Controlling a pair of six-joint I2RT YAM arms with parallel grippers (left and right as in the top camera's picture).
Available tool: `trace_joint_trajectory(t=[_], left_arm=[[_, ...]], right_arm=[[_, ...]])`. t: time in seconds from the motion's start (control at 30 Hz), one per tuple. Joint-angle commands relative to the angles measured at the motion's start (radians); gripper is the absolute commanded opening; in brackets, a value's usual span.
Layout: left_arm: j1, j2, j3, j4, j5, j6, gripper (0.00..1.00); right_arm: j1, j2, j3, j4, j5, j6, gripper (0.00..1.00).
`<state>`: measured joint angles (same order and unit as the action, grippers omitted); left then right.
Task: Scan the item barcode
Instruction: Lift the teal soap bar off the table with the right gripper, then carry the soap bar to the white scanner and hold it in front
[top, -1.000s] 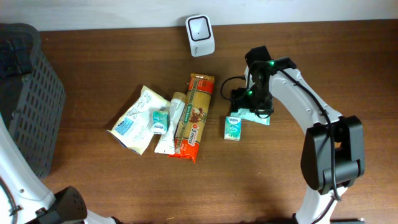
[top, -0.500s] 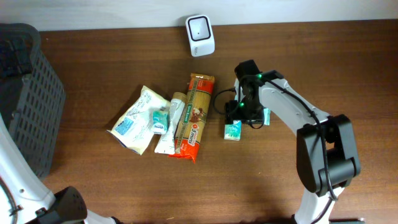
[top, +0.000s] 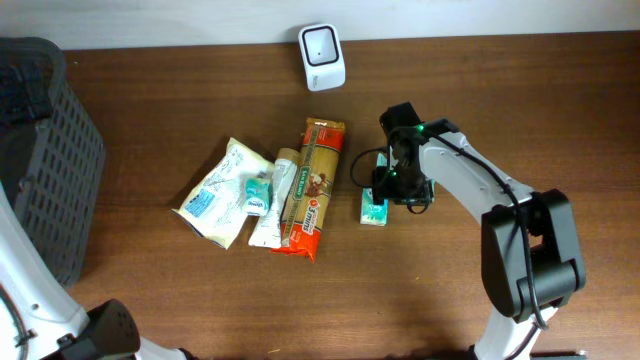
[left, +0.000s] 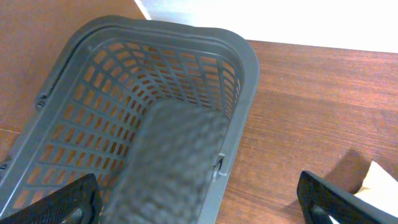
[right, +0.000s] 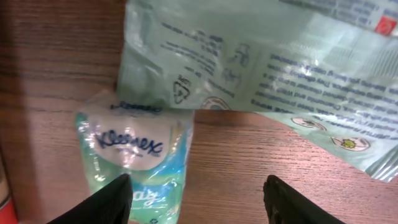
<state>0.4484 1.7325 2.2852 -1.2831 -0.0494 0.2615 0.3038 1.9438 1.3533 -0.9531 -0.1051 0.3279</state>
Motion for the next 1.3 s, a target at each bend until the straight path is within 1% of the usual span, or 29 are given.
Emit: trace_joint_trajectory(t=[0.0,0.2,0.23,0.3,0.37,0.43,0.53,0.6,0.7,0.73,0.8,0.83,0.87,0.93,1.1,1.27], left_arm=[[0.006,0.002,0.002,0.001,0.004,-0.014,0.99],[0.006,0.002,0.002,0.001,0.004,-0.014,0.99],[0.006,0.002,0.002,0.001,0.004,-0.014,0.99],[0.006,0.002,0.002,0.002,0.004,-0.014,0.99],[0.006,0.002,0.002,0.002,0.004,-0.014,0.99],[0.006,0.002,0.002,0.001,0.004,-0.014,0.99],[0.006,0.002,0.002,0.002,0.004,-0.014,0.99],[0.006,0.002,0.002,0.002,0.004,-0.014,0.99],[0.006,0.002,0.002,0.001,0.004,-0.014,0.99],[0.006,0.002,0.002,0.001,0.004,-0.014,0.99],[0.006,0.002,0.002,0.001,0.004,-0.014,0.99],[0.006,0.002,0.002,0.001,0.004,-0.014,0.99],[0.006,0.002,0.002,0.002,0.004,-0.014,0.99],[0.006,0.002,0.002,0.002,0.004,-0.014,0.99],[0.006,0.002,0.002,0.001,0.004,-0.014,0.99],[0.006,0.002,0.002,0.001,0.004,-0.014,0.99]], right_arm=[[0.005,-0.019,-0.038,0.008,0.005,0.026,0.66],[0.054,-0.019,-0.109,0.131,-0.022,0.048,0.66],[0.065,-0.019,-0.109,0.139,-0.026,0.047,0.64],[0.085,-0.019,-0.109,0.139,-0.042,0.041,0.64],[0.1,-0.019,-0.106,0.139,-0.094,-0.005,0.64],[0.101,-0.021,-0.095,0.131,-0.113,-0.014,0.64],[0.081,-0.042,-0.018,0.05,-0.128,-0.047,0.64],[0.049,-0.072,0.045,0.0,-0.128,-0.062,0.65],[-0.056,-0.106,0.071,-0.004,-0.13,-0.062,0.73],[-0.113,-0.103,0.07,-0.002,-0.124,-0.068,0.75],[-0.219,-0.085,0.054,0.037,-0.159,-0.111,0.84],[-0.256,-0.071,0.047,0.057,-0.215,-0.163,0.87],[-0.29,-0.046,0.045,0.071,-0.285,-0.223,0.87],[-0.326,0.0,0.045,0.091,-0.337,-0.277,0.87],[-0.364,0.105,0.045,0.124,-0.366,-0.303,0.87],[-0.364,0.142,0.041,0.126,-0.389,-0.314,0.87]])
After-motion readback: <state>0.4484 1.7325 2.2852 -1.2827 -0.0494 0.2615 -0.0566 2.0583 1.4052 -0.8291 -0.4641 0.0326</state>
